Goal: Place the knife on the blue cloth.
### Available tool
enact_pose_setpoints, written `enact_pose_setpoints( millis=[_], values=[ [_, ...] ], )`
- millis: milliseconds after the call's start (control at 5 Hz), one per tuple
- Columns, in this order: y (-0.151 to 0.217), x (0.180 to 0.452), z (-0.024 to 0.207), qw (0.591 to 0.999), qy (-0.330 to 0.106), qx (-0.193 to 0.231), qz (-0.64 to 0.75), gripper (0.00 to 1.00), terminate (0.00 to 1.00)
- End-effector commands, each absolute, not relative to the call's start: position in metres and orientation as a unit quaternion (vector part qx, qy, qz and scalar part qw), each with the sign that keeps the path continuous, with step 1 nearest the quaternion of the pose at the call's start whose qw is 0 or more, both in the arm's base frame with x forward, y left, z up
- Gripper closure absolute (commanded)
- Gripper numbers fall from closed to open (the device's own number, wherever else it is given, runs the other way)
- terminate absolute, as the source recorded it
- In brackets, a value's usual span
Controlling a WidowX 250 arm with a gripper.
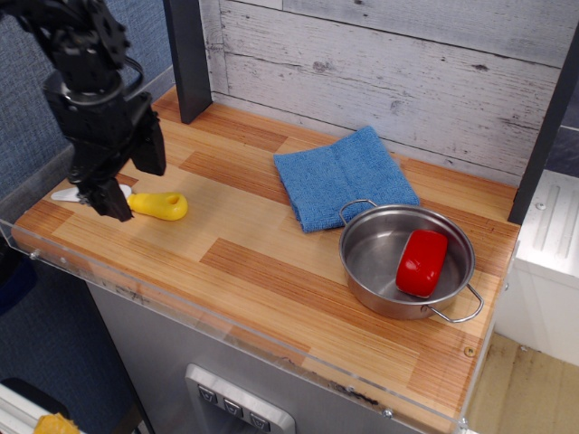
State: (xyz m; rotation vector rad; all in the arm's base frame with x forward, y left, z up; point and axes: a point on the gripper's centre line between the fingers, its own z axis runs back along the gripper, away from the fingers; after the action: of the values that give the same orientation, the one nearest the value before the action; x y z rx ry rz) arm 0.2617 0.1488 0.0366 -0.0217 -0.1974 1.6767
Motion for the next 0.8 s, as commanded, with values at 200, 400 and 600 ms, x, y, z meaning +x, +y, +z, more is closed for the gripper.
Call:
enact_pose_setpoints(
  millis=[200, 400, 600],
  values=[
    [0.15, 0.281, 0.019, 0.666, -0.087, 0.015, 0.741, 0.0, 0.0],
    [0.15, 0.277, 0.009, 0.669, -0.082, 0.021, 0.739, 0.0, 0.0],
    [0.151, 0.275, 0.013, 0.67, -0.086, 0.03, 0.737, 1.0, 0.0]
  ],
)
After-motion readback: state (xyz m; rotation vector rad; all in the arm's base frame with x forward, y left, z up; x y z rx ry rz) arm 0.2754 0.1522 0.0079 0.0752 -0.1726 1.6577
